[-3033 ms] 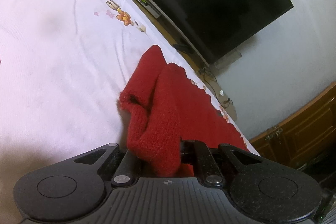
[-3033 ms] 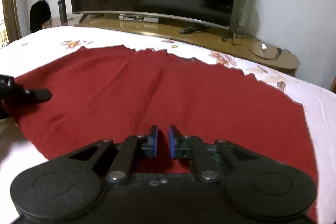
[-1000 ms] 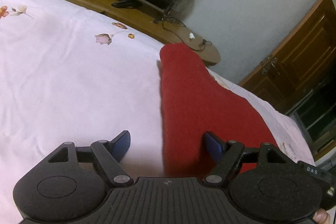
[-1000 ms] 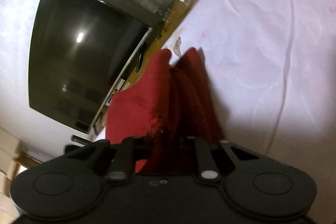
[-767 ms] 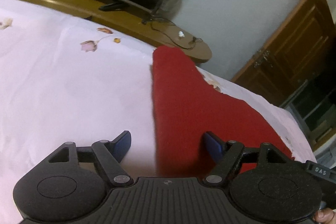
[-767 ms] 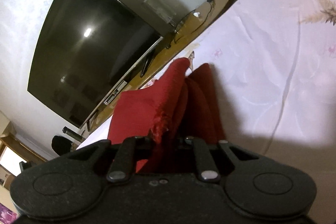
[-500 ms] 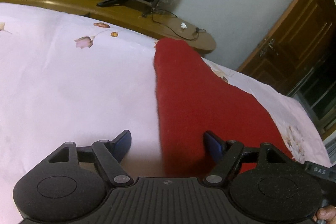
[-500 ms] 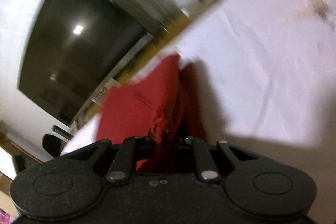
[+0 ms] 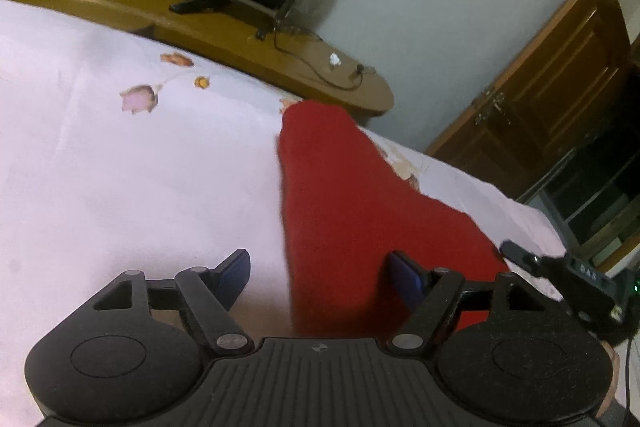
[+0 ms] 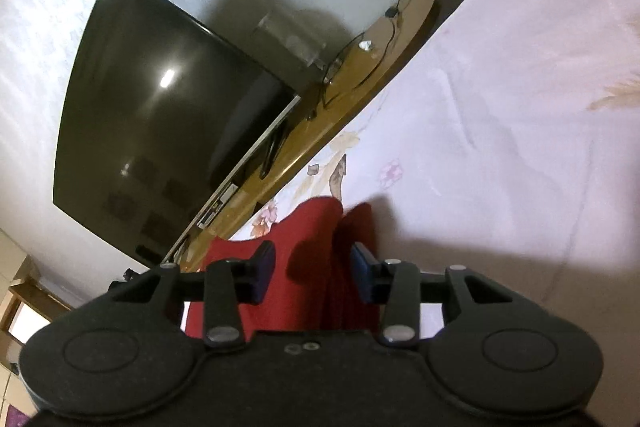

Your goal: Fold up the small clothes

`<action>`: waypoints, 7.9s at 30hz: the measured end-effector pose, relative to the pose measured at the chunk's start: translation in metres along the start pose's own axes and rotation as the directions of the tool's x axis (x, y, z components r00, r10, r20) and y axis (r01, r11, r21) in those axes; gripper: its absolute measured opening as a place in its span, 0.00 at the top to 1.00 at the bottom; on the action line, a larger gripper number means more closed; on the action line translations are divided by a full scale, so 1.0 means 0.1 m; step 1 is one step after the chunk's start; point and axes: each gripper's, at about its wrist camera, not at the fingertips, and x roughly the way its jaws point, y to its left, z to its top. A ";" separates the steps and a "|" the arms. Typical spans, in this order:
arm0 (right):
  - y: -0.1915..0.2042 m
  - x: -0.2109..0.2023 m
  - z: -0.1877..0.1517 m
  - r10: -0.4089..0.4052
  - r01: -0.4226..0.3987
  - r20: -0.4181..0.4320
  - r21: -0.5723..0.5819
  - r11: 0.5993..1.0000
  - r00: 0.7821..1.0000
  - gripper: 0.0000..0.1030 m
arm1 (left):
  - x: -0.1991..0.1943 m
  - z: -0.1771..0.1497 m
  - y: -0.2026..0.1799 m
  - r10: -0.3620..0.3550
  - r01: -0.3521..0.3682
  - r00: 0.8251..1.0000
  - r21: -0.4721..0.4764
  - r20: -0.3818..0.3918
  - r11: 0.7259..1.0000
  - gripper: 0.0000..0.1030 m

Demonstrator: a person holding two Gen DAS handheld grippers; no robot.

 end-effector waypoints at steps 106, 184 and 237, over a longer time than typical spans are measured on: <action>-0.05 -0.27 -0.30 0.064 -0.091 -0.328 -0.068 0.994 0.942 0.62 | -0.12 -0.20 -0.28 -0.085 0.118 0.982 0.199 -0.167 0.973 0.47; 2.83 0.86 -2.33 -0.080 -0.112 -0.307 -0.559 0.822 0.948 0.37 | -3.48 -0.88 2.04 0.161 -0.171 0.972 0.039 0.173 0.985 0.28; 2.90 -0.89 -3.11 -0.226 0.026 -0.223 -0.655 0.755 0.948 0.19 | -4.49 -2.28 0.62 0.423 -0.439 0.870 0.008 0.252 0.899 0.00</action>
